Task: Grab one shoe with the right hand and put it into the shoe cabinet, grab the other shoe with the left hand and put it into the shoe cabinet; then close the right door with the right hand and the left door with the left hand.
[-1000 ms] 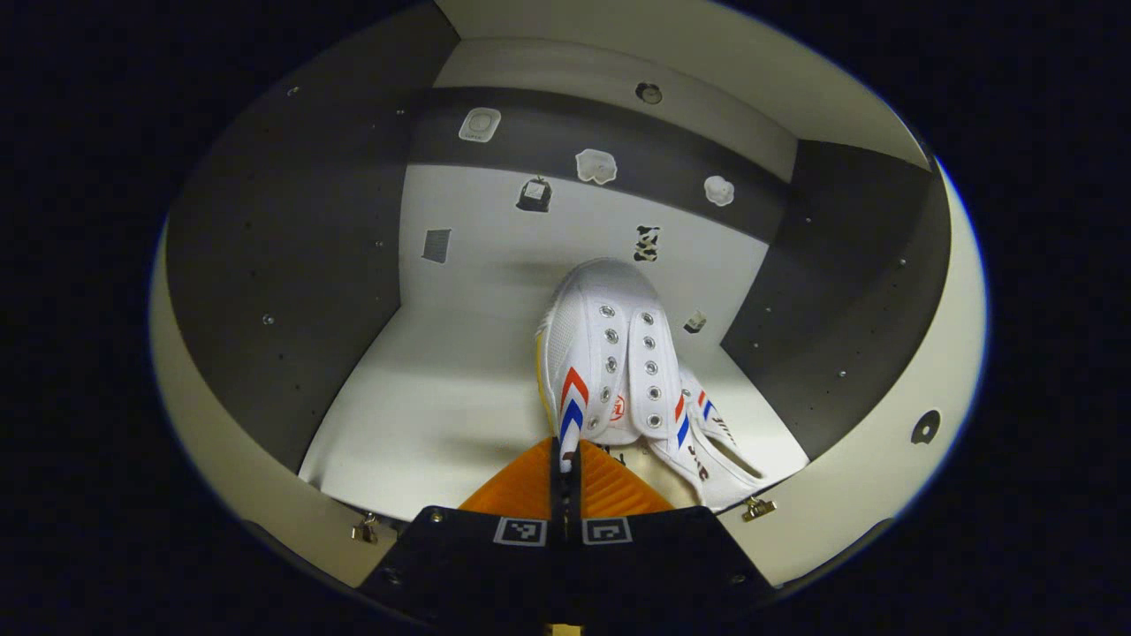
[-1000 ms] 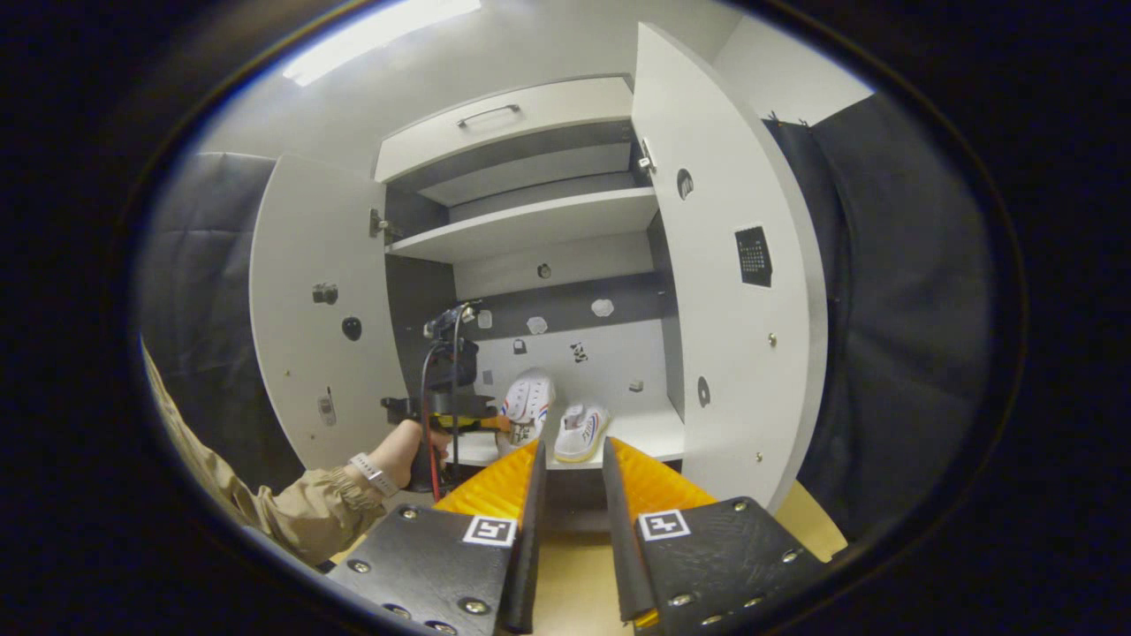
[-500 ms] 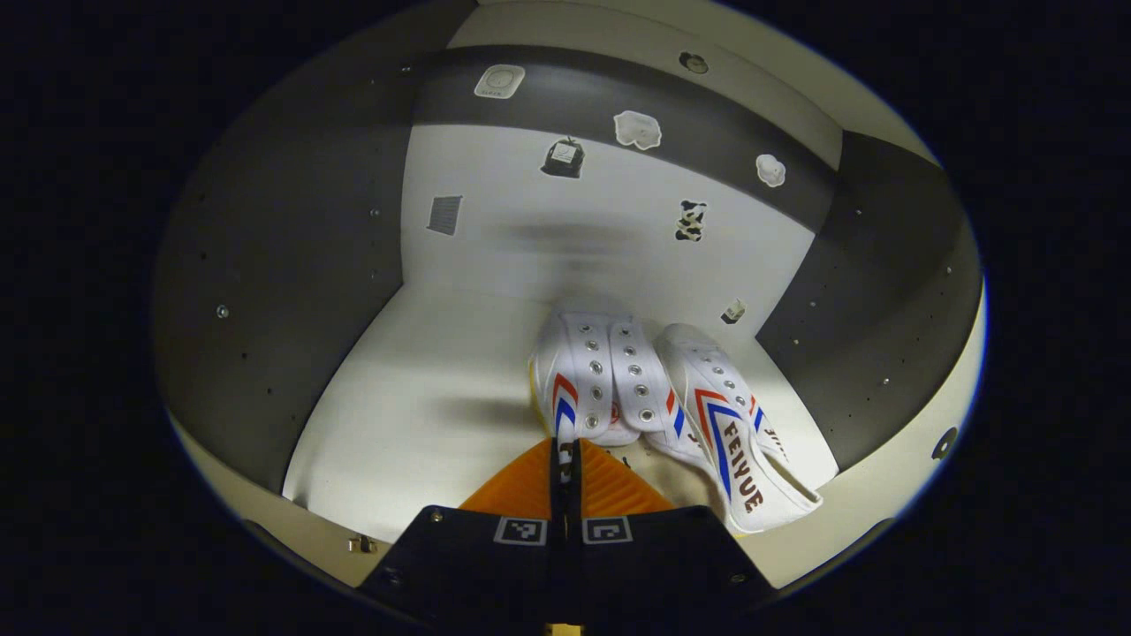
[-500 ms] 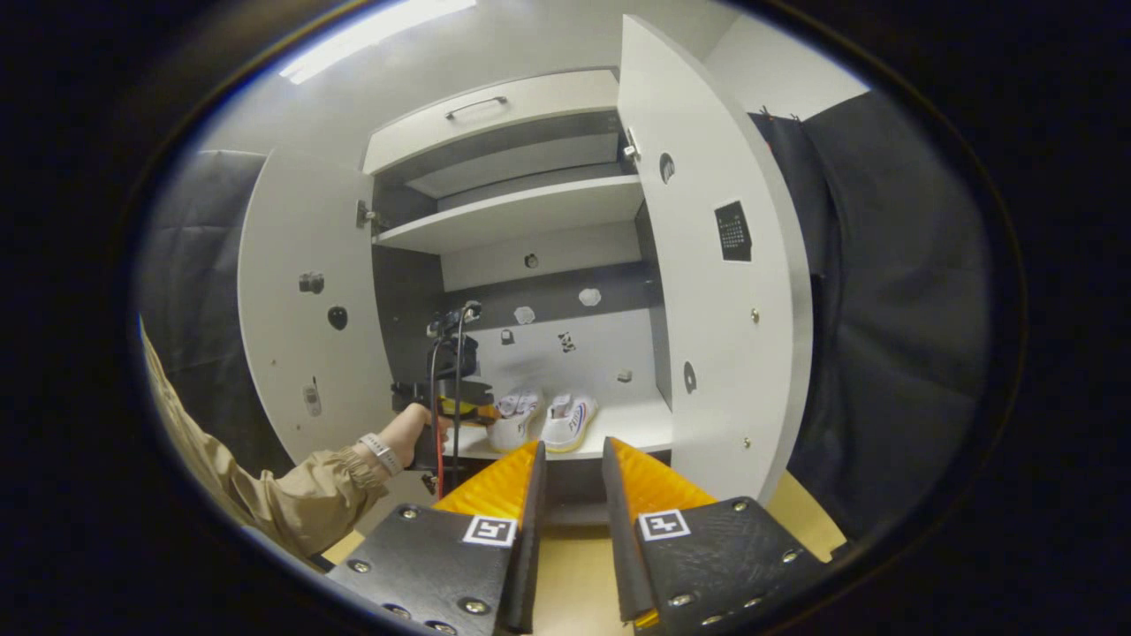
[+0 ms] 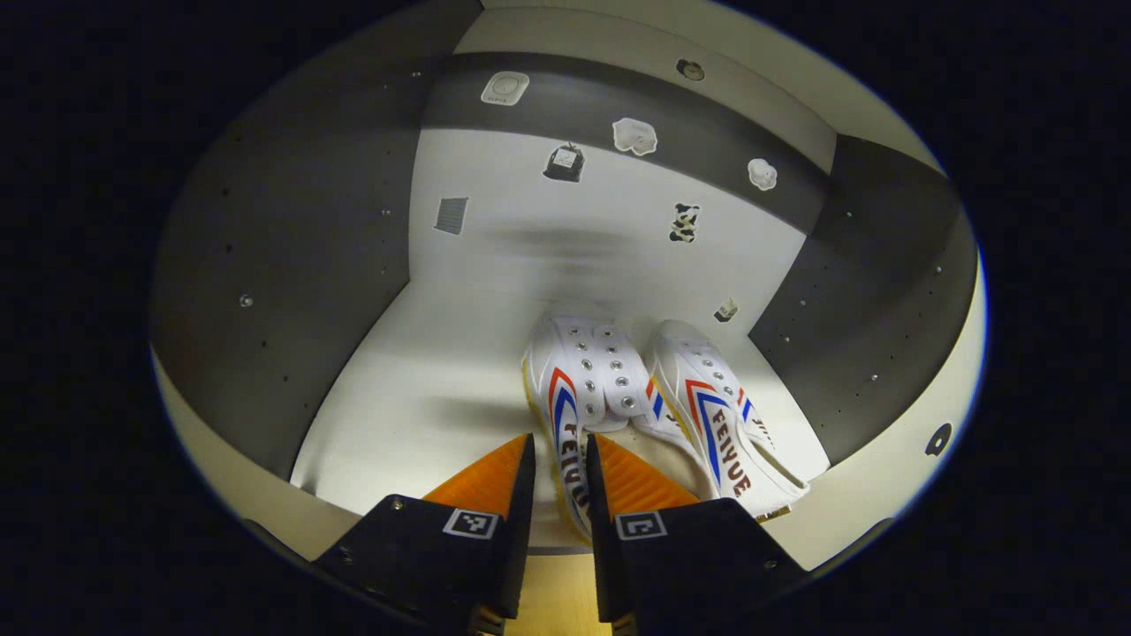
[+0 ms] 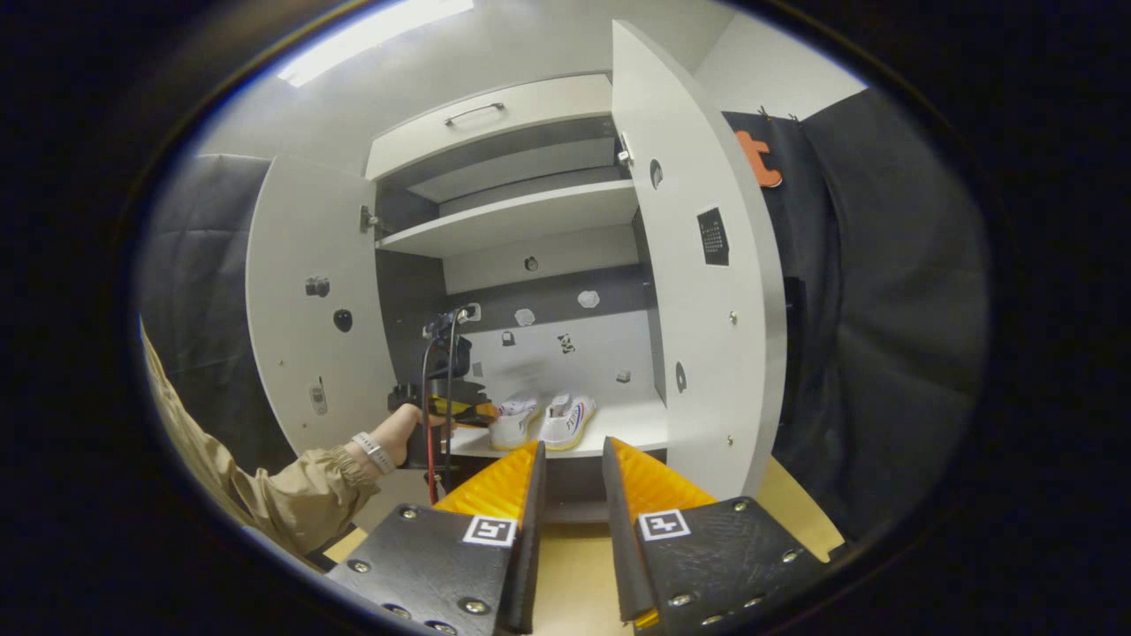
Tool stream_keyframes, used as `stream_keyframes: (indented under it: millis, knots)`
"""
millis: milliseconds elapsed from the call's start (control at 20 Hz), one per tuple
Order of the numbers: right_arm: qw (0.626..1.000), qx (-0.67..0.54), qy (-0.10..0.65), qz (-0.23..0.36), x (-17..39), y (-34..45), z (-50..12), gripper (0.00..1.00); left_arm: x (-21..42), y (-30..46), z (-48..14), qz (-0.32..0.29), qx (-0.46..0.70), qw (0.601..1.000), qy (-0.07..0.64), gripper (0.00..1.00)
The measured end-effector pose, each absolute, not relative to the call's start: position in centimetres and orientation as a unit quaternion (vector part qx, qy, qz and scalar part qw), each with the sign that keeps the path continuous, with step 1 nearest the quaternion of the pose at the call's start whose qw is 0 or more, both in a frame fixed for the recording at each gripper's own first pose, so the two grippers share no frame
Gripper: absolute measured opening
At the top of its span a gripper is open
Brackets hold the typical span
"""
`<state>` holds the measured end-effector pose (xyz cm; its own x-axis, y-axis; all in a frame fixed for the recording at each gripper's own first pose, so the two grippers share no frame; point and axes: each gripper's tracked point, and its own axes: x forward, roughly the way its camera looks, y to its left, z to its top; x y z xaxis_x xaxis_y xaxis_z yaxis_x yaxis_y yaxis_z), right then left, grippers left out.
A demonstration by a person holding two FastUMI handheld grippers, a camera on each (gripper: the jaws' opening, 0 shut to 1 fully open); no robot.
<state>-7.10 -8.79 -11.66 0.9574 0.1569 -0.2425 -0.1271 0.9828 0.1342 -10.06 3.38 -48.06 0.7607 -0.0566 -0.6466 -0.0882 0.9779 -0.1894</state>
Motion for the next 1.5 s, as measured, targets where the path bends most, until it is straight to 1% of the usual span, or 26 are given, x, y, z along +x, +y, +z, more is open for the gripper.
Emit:
stream_keyframes:
  millis: [150,300,500,650,900,1200,1250,1300,1350,1400,1450,1500]
  knots:
    - [0.988,0.056,0.125,0.074,-7.9,-9.5,-11.1,0.36,-11.6,3.3,-45.2,0.008,-0.09,0.945,0.314,0.34]
    - [0.989,0.049,0.12,0.073,-8.5,-10.6,-10.4,0.36,-13.7,2.8,-41.1,0.002,-0.078,0.961,0.266,0.34]
    - [0.991,0.039,0.111,0.068,-8.9,-12.7,-9.2,0.36,-17.5,0.8,-35.4,-0.026,-0.066,0.974,0.215,0.33]
    - [0.993,0.027,0.1,0.056,-8.8,-15.1,-8.1,0.36,-20.6,-0.4,-30.5,-0.04,-0.055,0.984,0.165,0.34]
    - [0.996,0.021,0.084,0.039,-7.8,-19.0,-6.4,0.36,-26.0,-1.6,-26.6,-0.045,-0.048,0.988,0.141,0.33]
    - [0.997,0.006,0.067,0.028,-6.2,-22.5,-5.1,0.36,-30.1,-1.5,-24.3,-0.032,-0.025,0.992,0.123,0.33]
    - [0.998,0.004,0.066,0.025,-5.9,-23.1,-5.2,0.32,-30.7,-1.7,-23.8,-0.032,-0.024,0.992,0.119,0.33]
    - [0.998,0.004,0.065,0.022,-5.6,-23.7,-5.2,0.41,-31.3,-1.9,-23.3,-0.032,-0.022,0.993,0.113,0.33]
    - [0.998,0.005,0.064,0.02,-5.4,-24.1,-5.2,0.43,-31.8,-1.9,-22.8,-0.032,-0.02,0.994,0.107,0.33]
    - [0.998,0.009,0.065,0.021,-5.1,-24.3,-5.2,0.49,-32.2,-1.8,-22.4,-0.029,-0.015,0.994,0.102,0.33]
    - [0.997,0.014,0.065,0.025,-5.1,-24.5,-5.3,0.65,-32.5,-1.7,-22.1,-0.025,-0.012,0.995,0.097,0.33]
    - [0.997,0.017,0.067,0.028,-5.0,-24.6,-5.3,0.7,-32.8,-1.5,-21.8,-0.021,-0.01,0.995,0.095,0.33]
